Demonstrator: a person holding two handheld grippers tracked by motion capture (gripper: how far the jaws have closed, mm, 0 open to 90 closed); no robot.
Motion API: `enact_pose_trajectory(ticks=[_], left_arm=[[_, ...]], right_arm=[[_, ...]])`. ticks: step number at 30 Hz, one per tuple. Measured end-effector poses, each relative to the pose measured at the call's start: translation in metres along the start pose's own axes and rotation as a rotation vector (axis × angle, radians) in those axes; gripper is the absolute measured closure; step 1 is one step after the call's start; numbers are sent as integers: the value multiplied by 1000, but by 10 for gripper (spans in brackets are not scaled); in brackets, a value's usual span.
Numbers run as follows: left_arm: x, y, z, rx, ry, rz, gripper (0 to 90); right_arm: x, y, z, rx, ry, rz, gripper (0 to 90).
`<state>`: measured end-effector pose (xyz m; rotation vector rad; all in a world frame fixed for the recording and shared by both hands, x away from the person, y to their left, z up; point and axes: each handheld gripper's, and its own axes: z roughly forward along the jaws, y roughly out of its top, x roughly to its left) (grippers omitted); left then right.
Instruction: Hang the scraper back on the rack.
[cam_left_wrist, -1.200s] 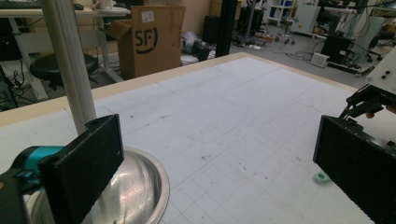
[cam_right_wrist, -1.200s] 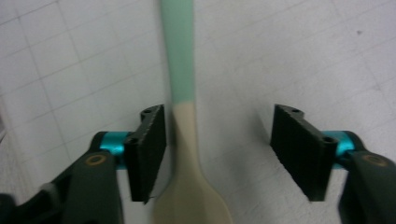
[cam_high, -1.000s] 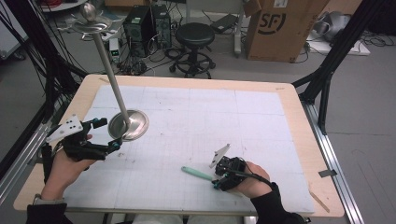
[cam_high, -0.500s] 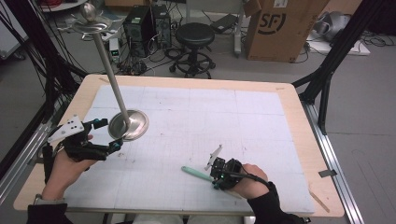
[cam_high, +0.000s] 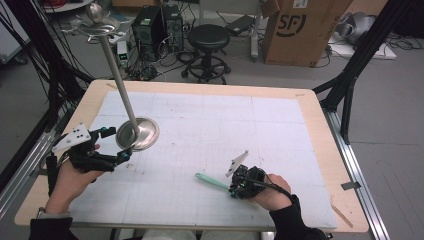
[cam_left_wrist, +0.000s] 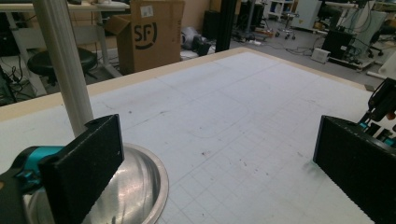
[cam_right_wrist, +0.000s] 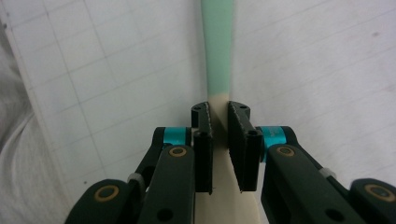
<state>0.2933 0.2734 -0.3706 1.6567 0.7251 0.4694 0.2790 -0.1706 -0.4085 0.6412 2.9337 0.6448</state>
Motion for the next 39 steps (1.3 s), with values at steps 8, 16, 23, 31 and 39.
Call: enact_pose_trajectory(ticks=[8, 16, 23, 31, 39], left_arm=[[-1, 0, -1, -1, 2, 2, 23], [-2, 0, -6, -8, 5, 3, 23], [-3, -1, -10, -9, 12, 0, 23], [-4, -2, -13, -12, 13, -2, 23], [-5, -2, -14, -12, 11, -2, 23]], right_arm=[[-6, -3, -19, -171, -12, 25, 812], [-13, -2, -32, -360, -19, 75, 813], [-21, 6, -36, -533, -25, 106, 812], [-23, 32, -39, -666, -9, 109, 811], [-30, 75, -52, -743, -37, 99, 811]])
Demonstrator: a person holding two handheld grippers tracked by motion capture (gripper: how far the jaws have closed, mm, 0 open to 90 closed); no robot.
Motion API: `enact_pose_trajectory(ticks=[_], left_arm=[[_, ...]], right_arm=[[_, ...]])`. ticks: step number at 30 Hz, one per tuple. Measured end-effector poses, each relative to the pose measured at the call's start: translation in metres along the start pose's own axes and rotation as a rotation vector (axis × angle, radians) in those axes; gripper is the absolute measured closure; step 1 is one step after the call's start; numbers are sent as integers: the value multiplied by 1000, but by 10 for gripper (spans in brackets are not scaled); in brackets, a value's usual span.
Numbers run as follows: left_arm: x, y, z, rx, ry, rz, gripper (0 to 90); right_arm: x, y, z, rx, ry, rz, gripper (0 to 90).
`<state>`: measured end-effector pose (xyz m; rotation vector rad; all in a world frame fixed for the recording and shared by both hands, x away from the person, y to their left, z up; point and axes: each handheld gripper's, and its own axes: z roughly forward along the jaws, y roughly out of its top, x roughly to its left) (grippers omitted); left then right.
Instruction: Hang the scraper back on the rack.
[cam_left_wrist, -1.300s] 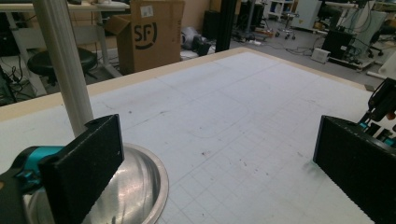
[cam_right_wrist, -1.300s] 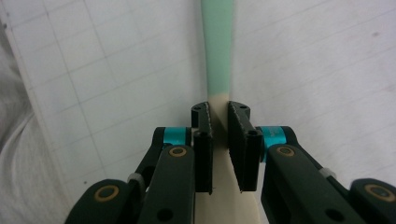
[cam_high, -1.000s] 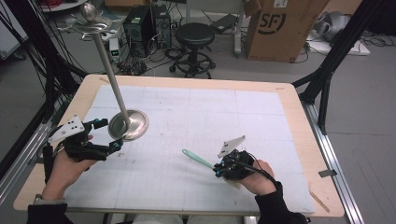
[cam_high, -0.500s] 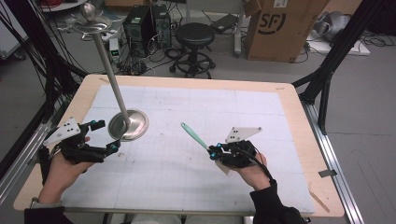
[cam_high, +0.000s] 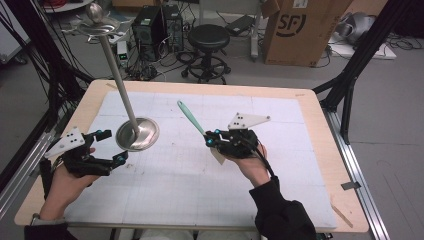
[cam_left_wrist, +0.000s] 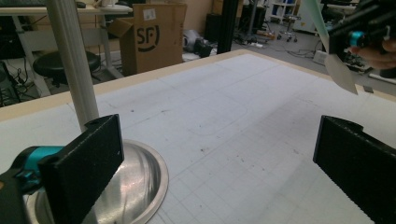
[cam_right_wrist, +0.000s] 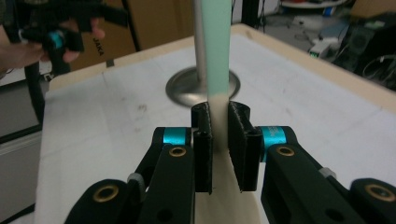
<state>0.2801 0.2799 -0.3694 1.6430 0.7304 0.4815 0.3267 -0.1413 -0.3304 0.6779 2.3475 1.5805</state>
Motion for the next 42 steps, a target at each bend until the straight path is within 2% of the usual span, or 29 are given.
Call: enact_pose_trajectory(ticks=[2, 5, 6, 9, 11, 14, 18, 24, 27, 32, 42], left_arm=[[0, 0, -1, -1, -1, 0, 23], [0, -1, -2, 0, 1, 2, 23], [0, -1, -3, -1, 2, 0, 23], [-1, -1, -5, -4, 7, -3, 23], [0, -1, -8, -5, 9, -3, 23], [0, -2, -11, -6, 16, -3, 23], [0, -3, -16, -7, 24, -6, 23], [1, -5, -25, -11, 42, -13, 23], [1, -6, -29, -10, 50, -13, 23], [1, -7, -35, -11, 60, -15, 23], [1, -8, -40, -10, 72, -15, 23]], right_arm=[[1, 11, 7, -12, 8, -16, 811], [3, 26, 18, -12, -8, -51, 811], [4, 35, 25, -27, -18, -55, 811], [5, 44, 31, -56, -32, -50, 811], [5, 53, 37, -90, -23, -33, 810], [5, 67, 45, -113, -16, -30, 810], [5, 84, 56, -141, -22, -37, 810], [9, 105, 67, -215, -25, -44, 810], [12, 113, 69, -255, -13, -37, 810], [15, 123, 72, -286, 1, -39, 810], [17, 128, 81, -298, 6, -45, 810]])
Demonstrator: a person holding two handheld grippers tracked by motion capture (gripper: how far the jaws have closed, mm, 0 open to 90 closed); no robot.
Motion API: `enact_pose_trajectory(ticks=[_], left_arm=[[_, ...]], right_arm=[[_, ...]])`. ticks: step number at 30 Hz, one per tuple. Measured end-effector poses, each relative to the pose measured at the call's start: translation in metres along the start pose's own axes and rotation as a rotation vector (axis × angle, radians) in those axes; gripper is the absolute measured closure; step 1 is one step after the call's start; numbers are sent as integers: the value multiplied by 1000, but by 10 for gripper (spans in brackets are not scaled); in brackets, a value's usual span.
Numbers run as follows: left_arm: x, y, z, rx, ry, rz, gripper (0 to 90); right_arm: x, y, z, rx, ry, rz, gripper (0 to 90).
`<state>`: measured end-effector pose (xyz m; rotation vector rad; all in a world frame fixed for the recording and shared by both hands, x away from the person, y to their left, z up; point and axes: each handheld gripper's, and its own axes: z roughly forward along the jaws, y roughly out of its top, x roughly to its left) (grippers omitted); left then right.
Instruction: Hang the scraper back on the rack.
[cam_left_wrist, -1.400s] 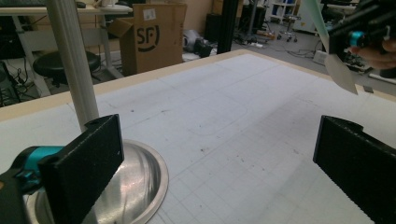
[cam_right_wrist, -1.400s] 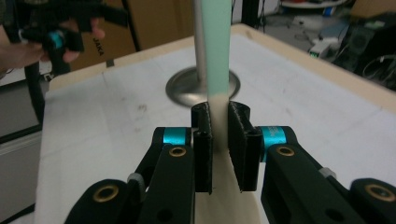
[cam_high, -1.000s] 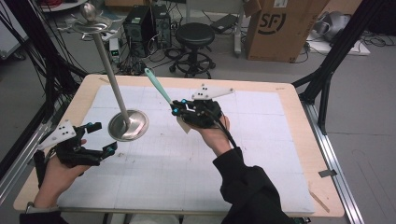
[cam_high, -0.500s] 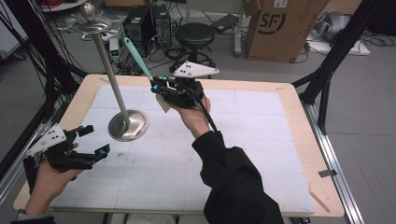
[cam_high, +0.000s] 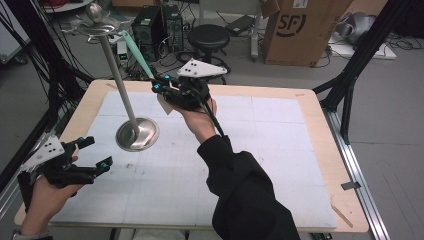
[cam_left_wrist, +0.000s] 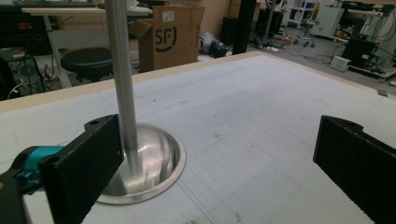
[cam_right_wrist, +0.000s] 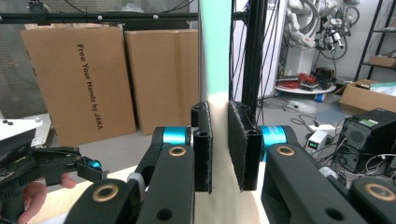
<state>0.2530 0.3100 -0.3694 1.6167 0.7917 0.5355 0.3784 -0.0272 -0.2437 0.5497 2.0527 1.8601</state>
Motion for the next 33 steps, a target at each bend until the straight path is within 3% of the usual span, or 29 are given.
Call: enact_pose_trajectory(ticks=[20, 33], left_arm=[[1, -1, -4, -3, 8, -5, 23], [2, -4, -13, -1, 29, -10, 23]], right_arm=[[0, -6, 18, 16, 1, 4, 809], [2, -9, 46, 37, -9, -16, 802]])
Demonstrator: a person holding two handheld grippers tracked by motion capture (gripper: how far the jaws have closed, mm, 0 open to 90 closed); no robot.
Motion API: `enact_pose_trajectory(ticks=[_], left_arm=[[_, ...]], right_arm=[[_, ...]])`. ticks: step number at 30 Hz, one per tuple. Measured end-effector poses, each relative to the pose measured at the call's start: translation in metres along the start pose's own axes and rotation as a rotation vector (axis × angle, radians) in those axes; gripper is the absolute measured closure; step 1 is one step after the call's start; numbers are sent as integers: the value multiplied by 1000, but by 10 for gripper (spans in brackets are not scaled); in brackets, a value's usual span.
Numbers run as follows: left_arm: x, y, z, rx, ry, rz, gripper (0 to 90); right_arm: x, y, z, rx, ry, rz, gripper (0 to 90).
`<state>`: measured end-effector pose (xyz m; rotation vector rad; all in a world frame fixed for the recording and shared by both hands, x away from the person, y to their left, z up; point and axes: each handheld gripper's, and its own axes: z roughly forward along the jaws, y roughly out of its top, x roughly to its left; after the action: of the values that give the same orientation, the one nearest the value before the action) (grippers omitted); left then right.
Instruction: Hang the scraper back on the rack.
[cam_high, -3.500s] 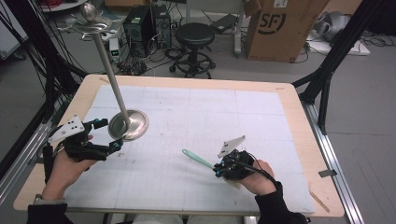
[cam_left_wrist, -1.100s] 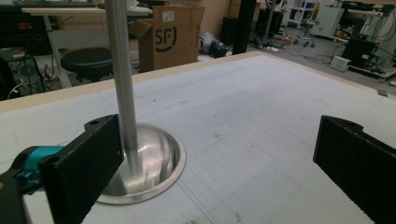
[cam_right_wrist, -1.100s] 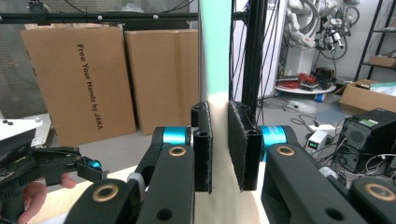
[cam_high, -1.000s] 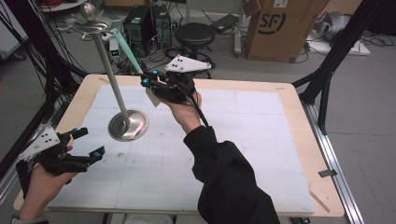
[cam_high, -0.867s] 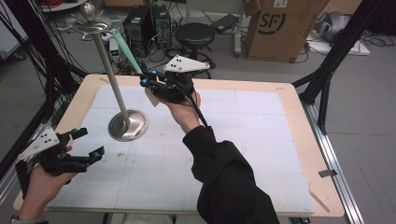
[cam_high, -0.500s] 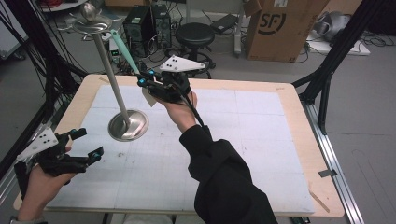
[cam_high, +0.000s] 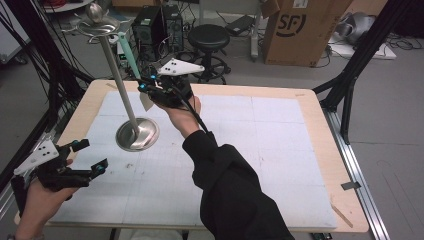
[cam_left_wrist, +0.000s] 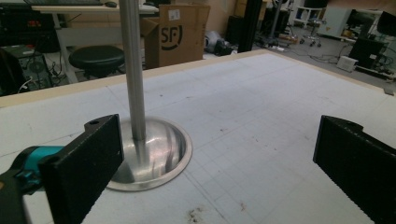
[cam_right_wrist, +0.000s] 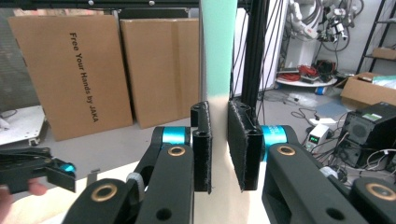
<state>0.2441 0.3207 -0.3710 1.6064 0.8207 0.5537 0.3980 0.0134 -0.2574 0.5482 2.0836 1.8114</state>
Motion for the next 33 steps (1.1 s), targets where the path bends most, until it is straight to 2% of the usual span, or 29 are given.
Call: enact_pose_trajectory(ticks=[2, 6, 10, 14, 20, 24, 27, 28, 31, 33], left_arm=[[1, 0, -2, -5, 5, -4, 23], [1, 1, -2, -9, 5, -3, 23], [1, 1, -1, -6, 1, -3, 23], [1, 2, 3, -11, -8, -3, 23], [-1, 5, 13, -10, -28, 3, 23], [-4, 7, 23, -17, -58, 10, 23], [-6, 8, 32, -21, -82, 9, 23], [-6, 7, 35, -24, -91, 6, 23], [-8, 7, 43, -21, -112, 2, 23], [-9, 7, 47, -21, -124, 1, 23]], right_arm=[[0, -1, 2, -10, -5, -10, 786], [1, -2, 1, -18, -2, -16, 645], [0, -3, -9, -24, 12, 0, 486], [-6, -12, -21, 0, 12, 18, 365], [-17, -27, -50, 14, -4, 19, 258], [-23, -38, -73, 45, 6, 11, 122], [-28, -49, -91, 65, 23, 8, 72], [-29, -53, -97, 68, 13, 7, 2], [-35, -67, -114, 95, 9, 42, 3], [-38, -76, -125, 100, -22, 45, 3]])
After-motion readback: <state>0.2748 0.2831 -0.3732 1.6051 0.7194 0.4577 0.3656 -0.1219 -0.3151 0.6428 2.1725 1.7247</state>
